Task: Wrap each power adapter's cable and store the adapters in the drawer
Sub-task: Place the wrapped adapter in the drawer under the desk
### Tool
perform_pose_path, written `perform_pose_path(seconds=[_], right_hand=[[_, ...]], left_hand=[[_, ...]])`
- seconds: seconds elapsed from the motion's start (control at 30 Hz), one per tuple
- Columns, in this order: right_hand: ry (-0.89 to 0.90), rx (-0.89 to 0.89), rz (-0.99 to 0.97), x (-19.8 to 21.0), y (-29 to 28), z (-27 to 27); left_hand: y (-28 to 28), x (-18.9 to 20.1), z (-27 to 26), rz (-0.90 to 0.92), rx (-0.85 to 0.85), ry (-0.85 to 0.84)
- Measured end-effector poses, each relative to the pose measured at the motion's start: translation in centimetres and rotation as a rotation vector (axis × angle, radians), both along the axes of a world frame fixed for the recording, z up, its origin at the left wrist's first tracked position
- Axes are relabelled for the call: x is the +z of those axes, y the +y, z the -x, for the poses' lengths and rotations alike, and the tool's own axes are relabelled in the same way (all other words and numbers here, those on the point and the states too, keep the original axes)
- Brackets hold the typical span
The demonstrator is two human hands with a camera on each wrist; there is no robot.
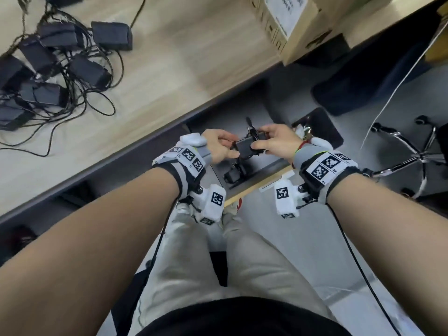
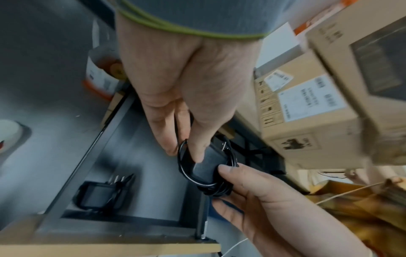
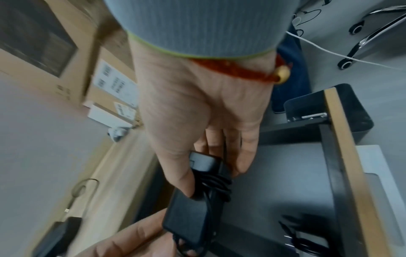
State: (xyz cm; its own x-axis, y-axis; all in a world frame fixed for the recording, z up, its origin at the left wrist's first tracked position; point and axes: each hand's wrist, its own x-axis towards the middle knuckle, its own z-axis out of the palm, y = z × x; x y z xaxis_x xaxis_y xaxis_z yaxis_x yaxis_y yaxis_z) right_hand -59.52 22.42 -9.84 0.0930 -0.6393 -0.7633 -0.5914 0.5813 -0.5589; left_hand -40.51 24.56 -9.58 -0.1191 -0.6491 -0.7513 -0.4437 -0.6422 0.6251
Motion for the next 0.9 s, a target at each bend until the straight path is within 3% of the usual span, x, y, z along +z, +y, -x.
perform_pose_path(seconds=[0.07, 0.33, 0.43, 0.9], right_hand=[[0.041, 0.034, -0.024, -4.2, 0.2, 0.6], [0.322, 0.183, -0.083, -13.1, 0.6, 2.3], [0.389, 0.217, -0.101, -15.4, 0.4, 2.8], [0.506, 0.342, -0.117, -21.4, 0.6, 2.9]], left_hand=[[0.8, -3.6, 0.5, -0.054, -0.010, 0.001], [3.0, -13.5, -0.1, -0.150, -0.118, -0.088], [3.6, -15.4, 0.0, -0.158, -0.167, -0.137], [4.3, -21.3, 0.3, -0.227, -0.026, -0.148]])
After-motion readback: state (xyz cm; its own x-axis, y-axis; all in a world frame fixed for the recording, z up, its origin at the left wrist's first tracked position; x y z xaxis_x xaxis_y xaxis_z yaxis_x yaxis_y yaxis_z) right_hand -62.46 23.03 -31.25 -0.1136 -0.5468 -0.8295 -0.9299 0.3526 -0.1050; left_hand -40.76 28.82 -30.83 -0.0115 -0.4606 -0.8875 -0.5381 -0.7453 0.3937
